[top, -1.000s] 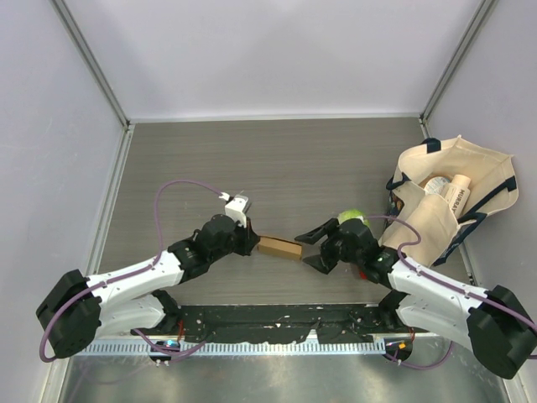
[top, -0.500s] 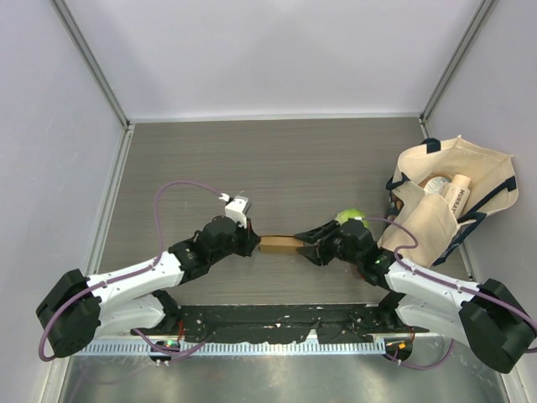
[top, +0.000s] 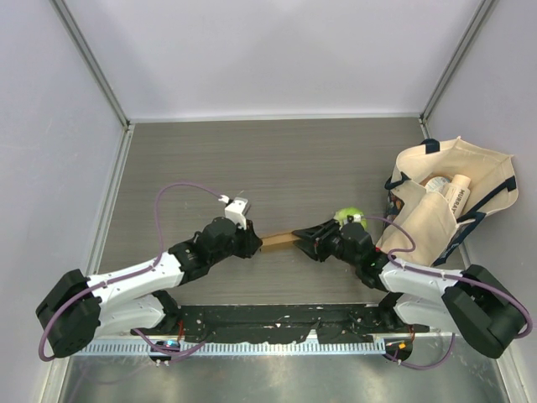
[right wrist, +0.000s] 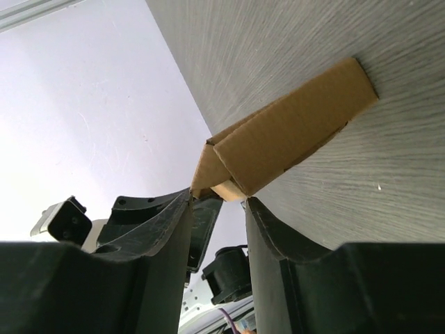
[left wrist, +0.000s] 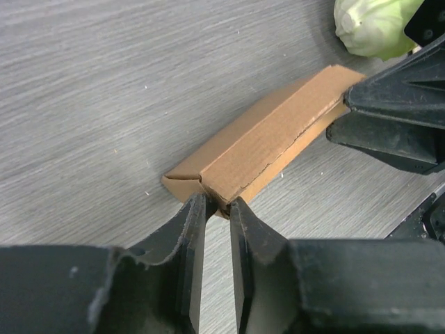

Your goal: Fold the paper box

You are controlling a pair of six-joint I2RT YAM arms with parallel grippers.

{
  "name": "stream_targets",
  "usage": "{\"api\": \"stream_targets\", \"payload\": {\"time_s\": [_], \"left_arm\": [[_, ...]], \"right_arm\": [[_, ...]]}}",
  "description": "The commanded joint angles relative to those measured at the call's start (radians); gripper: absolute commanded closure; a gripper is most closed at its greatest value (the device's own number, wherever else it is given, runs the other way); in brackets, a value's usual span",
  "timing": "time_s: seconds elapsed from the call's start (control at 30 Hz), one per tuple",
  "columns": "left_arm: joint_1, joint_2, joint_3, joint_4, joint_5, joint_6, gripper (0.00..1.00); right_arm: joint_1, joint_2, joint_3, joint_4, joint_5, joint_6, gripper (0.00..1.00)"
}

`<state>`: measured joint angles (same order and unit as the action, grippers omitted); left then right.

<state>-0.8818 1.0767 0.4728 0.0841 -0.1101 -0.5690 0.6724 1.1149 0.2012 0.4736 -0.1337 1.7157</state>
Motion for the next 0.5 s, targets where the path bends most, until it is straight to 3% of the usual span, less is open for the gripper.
{"api": "stream_targets", "payload": {"time_s": [0.0,0.13,0.37,0.47], "left_arm": [[-0.013,-0.020,-0.026,-0.081,0.055,-0.005,0.73],[-0.013,-0.073,-0.023,-0.144,0.059,-0.023,0.60],[-0.006,-0.167,0.021,-0.231,0.099,-0.032,0.51],[0.017,-0.187,0.073,-0.265,0.105,-0.035,0.45]], "right_arm": [[-0.002,0.086,-0.071,-0.040,-0.017,0.059,0.59],[-0.002,0.135,-0.085,0.005,-0.015,0.056,0.61],[-0.013,0.232,-0.080,0.085,-0.009,0.047,0.64],[-0.016,0.281,-0.079,0.137,-0.015,0.047,0.73]]}}
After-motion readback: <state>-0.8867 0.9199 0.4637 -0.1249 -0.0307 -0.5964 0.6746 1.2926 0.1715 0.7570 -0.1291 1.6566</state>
